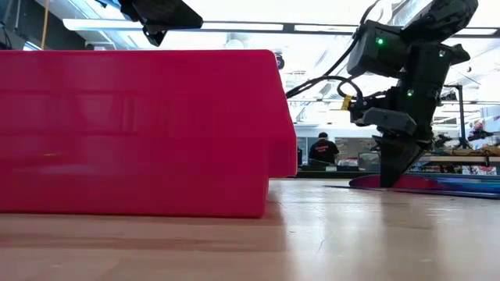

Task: Sort silverware
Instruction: Put the purple table knife into the bottom red bin

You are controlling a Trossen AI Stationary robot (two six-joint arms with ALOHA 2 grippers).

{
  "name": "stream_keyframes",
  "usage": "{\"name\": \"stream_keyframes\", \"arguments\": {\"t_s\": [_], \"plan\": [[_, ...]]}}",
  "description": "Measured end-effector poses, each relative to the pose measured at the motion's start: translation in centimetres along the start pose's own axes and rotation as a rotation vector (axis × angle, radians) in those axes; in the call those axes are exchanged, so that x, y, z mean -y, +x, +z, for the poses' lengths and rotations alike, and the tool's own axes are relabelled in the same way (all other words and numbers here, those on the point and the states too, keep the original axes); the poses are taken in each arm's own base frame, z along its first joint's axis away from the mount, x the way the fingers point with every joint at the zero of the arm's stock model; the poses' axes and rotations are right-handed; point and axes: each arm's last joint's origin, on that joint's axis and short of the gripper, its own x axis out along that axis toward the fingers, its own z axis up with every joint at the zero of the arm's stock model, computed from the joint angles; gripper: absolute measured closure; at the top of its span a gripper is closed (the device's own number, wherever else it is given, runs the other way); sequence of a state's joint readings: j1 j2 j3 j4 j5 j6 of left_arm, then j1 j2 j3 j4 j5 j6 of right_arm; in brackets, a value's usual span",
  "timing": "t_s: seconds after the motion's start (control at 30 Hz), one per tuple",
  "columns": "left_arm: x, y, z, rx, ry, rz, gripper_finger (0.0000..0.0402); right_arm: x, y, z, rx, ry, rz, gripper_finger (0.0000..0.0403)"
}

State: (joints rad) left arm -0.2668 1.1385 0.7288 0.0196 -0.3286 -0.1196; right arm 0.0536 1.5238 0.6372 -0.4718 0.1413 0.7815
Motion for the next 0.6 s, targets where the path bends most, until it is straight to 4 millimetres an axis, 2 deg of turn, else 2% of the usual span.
{"name": "stream_keyframes", "arguments": {"t_s": [0.23,0.5,0.6], "plan": [[0.0,0.0,0.0,0.0,0.0,0.0,0.0402,-0.9,-1.8,1.5,0.01,-0.061,-0.084,0.0402],[0.0,0.0,-0.1,-0.015,0.005,0.002,0.0402,-2.8,-4.6,4.2,0.191,-0.112,-0.118,0.0403],[0.0,0.0,-0.3,-0.028,0.008,0.003,0.0402,-3.1,-4.9,4.4,0.214,-0.123,-0.106,0.0403]]}}
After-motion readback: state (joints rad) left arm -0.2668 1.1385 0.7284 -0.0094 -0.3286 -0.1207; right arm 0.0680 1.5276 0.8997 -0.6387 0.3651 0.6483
